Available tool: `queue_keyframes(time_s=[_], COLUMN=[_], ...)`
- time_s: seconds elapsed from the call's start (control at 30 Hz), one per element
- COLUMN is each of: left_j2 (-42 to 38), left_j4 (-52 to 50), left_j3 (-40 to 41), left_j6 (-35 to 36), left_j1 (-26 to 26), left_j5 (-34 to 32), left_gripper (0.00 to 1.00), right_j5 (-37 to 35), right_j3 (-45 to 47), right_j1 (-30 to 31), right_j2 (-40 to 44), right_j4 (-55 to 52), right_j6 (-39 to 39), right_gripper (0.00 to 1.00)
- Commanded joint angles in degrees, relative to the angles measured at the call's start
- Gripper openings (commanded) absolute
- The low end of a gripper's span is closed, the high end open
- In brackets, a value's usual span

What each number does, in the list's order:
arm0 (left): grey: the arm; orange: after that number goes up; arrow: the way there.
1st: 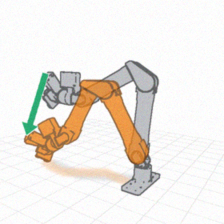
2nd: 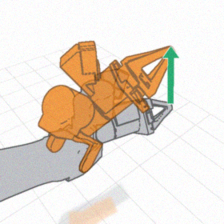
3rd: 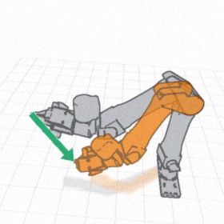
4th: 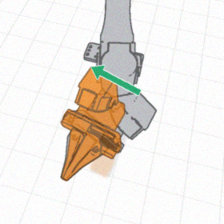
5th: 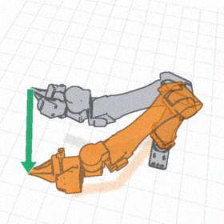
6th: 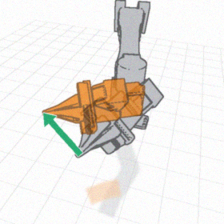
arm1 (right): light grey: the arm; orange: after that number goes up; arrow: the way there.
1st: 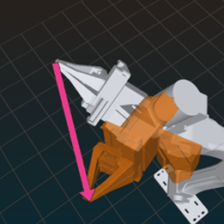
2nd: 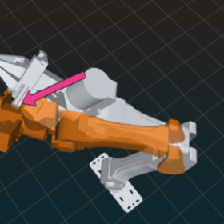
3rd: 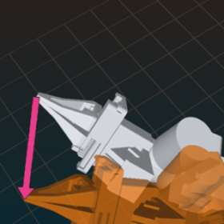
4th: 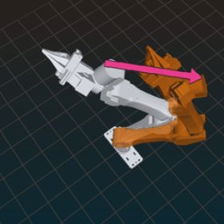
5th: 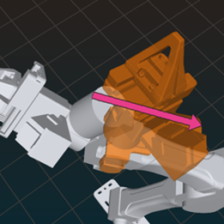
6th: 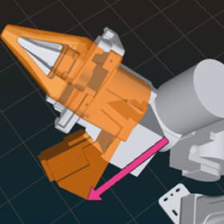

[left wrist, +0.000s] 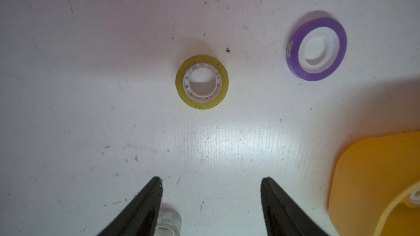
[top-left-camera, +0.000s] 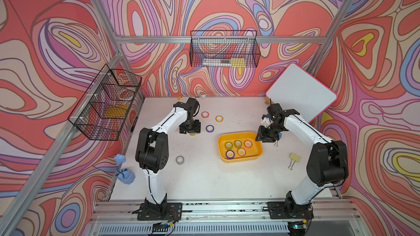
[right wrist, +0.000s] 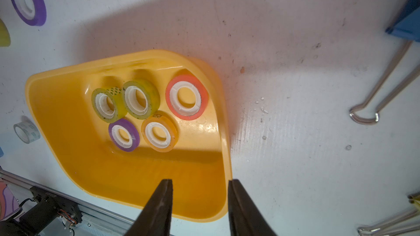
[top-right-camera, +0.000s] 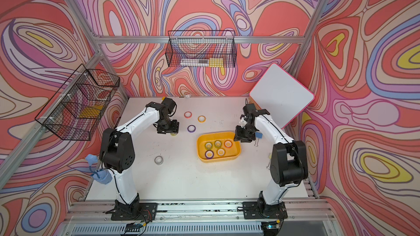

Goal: Put the transparent tape into the storage box
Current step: Move the storage box to the center of the board.

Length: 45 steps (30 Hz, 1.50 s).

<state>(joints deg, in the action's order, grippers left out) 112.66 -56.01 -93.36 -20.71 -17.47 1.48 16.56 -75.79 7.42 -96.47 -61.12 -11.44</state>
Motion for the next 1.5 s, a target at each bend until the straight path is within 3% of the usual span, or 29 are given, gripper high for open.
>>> queue_keyframes(time_s=[0.0, 0.37, 0.83, 1.2, 1.47], left_j2=[3.0, 11.1, 12.5, 12.8, 12.1], left_j4=[0.5, 0.5, 1.1, 1.9, 2.6], left_j3=[-2.5, -7.8, -8.1, -7.2, -6.0], left_j6=[2.7, 4.5, 4.5, 5.1, 5.1], left_j1=[1.1, 1.7, 1.8, 1.7, 1.8], left_j5=[-1.1, -1.1, -0.4, 0.3, 0.5], left_gripper=[0.70, 0.70, 0.70, 0.69, 0.67], right_j5=[0.7, 0.2, -2.1, -2.9, -2.5], right_j3=[0.4, 0.8, 2.2, 3.8, 4.0], right_j1=[0.0, 0.4, 0.4, 0.5, 0.4], right_j2=[0.8, 1.4, -1.3, -4.0, -3.9], right_j4=[-0.2, -1.3, 0.3, 2.6, 2.9], right_j6=[-0.2, 0.7, -0.4, -1.4, -1.9], right_gripper=[0.42, 0.45, 0.32, 0.28, 0.18])
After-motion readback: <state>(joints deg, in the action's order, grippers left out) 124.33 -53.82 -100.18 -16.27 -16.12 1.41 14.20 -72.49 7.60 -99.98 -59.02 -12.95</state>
